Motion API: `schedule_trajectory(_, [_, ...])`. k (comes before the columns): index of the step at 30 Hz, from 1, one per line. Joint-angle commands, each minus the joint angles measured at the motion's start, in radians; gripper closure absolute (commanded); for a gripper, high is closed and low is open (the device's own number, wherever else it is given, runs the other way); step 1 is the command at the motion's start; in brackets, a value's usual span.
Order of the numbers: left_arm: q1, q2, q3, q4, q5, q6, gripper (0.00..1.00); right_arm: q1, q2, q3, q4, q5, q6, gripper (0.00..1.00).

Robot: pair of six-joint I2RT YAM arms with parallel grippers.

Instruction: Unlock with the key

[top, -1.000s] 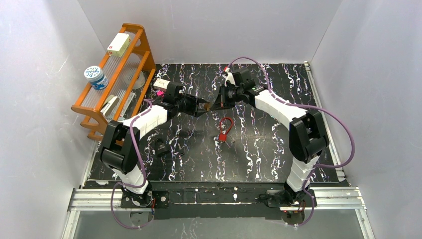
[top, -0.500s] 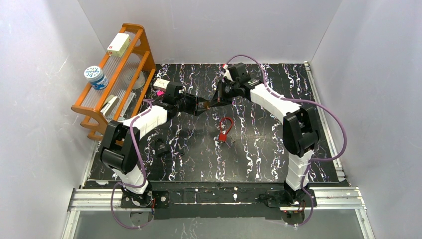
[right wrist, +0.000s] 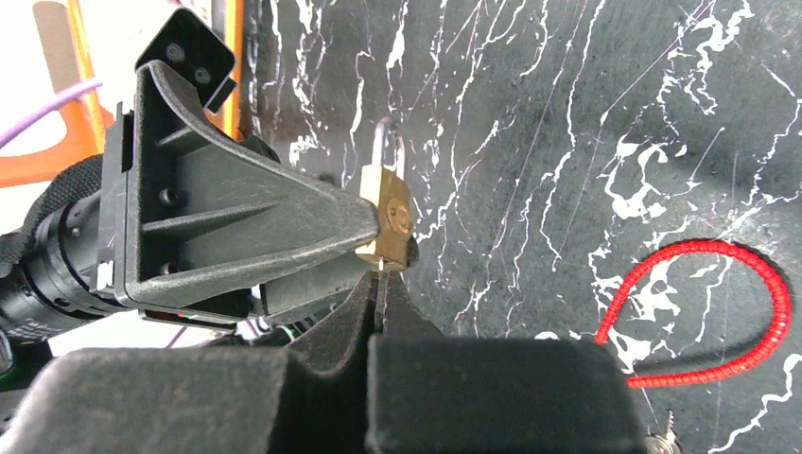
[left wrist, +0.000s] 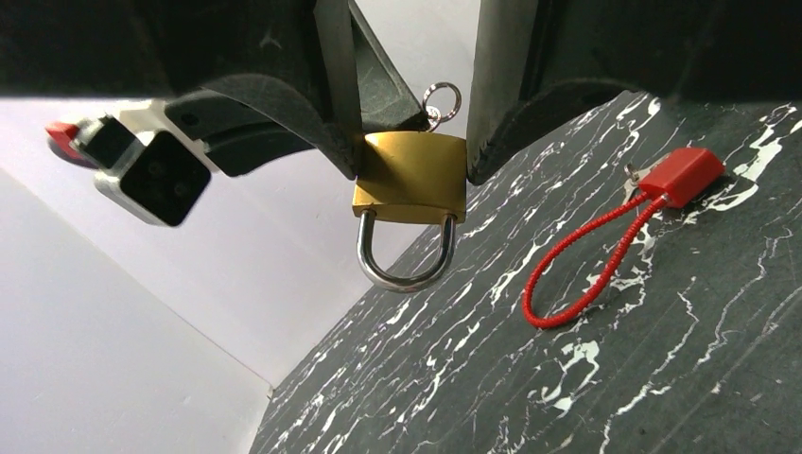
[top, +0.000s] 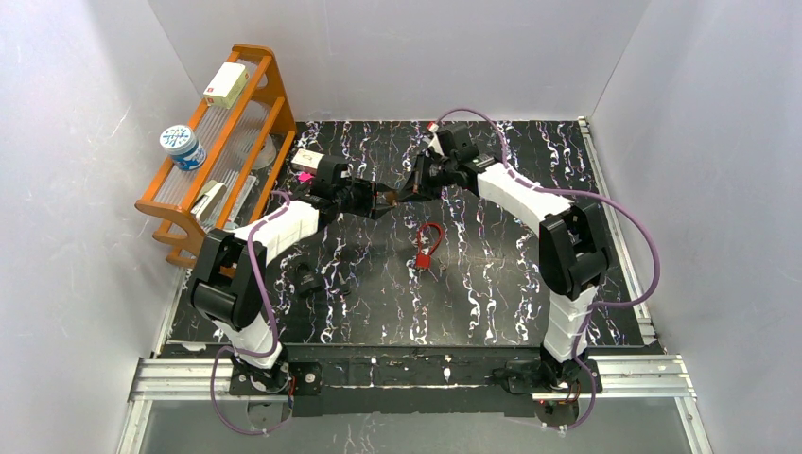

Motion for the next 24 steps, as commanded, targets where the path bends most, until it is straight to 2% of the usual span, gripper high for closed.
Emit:
schedule_trajectory(1, [-0.027,-0.088,0.009,0.098,0.053,-0.029,0.97,-0.061,-0.076,-0.087,0.228,-0.134,0.208,0.99])
schedule_trajectory(3, [-0.027,-0.099,0.007,0.142,0.041,-0.027,0.98,-0.089,-0.13,-0.161,0.374,-0.164,0.323,0.99])
schedule_trajectory(5, [-0.027,-0.101,0.009,0.196,0.034,-0.023,0.98,-0.106,-0.15,-0.204,0.419,-0.17,0.408,0.99])
schedule_trajectory(7, [-0.027,-0.106,0.0,0.278,0.025,-0.024,0.98,-0.133,-0.168,-0.285,0.581,-0.231,0.596,0.99])
schedule_trajectory(15, [-0.029,-0.159,-0.039,0.372,-0.001,-0.008,0.98,-0.133,-0.226,-0.432,0.908,-0.197,0.924,0.99])
schedule_trajectory(16, [-0.029,-0.167,-0.042,0.375,-0.008,0.009,0.97,-0.132,-0.229,-0.424,0.902,-0.201,0.907,0.91])
schedule_trajectory(18, [-0.029,-0.178,-0.045,0.375,-0.023,0.046,0.97,-0.133,-0.249,-0.416,0.84,-0.203,0.83,0.66])
schedule_trajectory(19, [-0.029,-0.182,-0.045,0.375,-0.03,0.07,0.97,-0.136,-0.269,-0.418,0.799,-0.191,0.773,0.5])
schedule_trajectory(20, [-0.03,-0.186,-0.042,0.369,-0.037,0.097,0.97,-0.139,-0.292,-0.423,0.754,-0.179,0.71,0.42])
schedule_trajectory(21, [-0.029,-0.19,-0.041,0.359,-0.048,0.129,0.97,-0.141,-0.319,-0.433,0.721,-0.165,0.649,0.35])
schedule_trajectory(24, [-0.029,-0.202,-0.023,0.287,-0.085,0.245,0.97,-0.163,-0.404,-0.477,0.644,-0.161,0.466,0.29])
